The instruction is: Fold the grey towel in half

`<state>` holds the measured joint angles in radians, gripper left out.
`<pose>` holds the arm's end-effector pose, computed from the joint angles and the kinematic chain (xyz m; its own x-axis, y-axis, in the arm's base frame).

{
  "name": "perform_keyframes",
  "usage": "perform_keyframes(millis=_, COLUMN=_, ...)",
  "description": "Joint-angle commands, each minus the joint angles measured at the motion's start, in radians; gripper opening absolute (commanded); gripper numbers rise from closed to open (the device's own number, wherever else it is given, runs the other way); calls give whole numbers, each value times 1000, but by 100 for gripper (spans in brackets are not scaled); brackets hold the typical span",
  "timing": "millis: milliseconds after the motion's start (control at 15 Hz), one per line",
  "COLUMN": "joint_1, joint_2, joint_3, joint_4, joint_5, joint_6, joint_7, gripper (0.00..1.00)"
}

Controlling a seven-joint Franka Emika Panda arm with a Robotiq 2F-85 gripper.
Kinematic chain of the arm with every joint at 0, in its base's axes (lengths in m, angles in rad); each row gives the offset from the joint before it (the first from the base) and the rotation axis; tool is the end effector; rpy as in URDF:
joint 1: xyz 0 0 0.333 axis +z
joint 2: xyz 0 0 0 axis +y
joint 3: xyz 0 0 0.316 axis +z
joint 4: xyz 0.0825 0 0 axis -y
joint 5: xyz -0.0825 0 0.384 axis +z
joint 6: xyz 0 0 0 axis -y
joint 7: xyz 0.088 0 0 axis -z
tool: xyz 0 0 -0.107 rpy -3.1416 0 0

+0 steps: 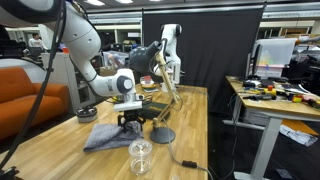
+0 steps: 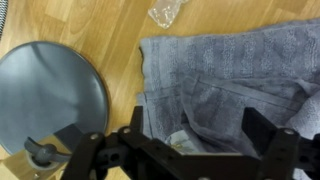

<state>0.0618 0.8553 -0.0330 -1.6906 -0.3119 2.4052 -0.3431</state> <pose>0.6486 0.0179 0.0887 0.7973 0.5614 -0.2219 0.5946 -0.7936 0.1288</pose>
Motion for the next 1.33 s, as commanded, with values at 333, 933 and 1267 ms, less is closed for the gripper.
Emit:
perform_keyframes(millis=333, joint_1=-41, joint_2=59, joint_3=40, joint_4=77, joint_5=-1, joint_6=-74, joint_7=-90, gripper=100)
perform_keyframes(millis=933, joint_1=-41, joint_2=63, joint_3=61, joint_4=95, joint_5=13, joint_6=-82, joint_7=-87, gripper=47)
perform_keyframes(millis=1267, joint_1=-42, joint_2=63, joint_3=61, joint_4=94, joint_5=13, joint_6=-87, joint_7=-87, gripper=32)
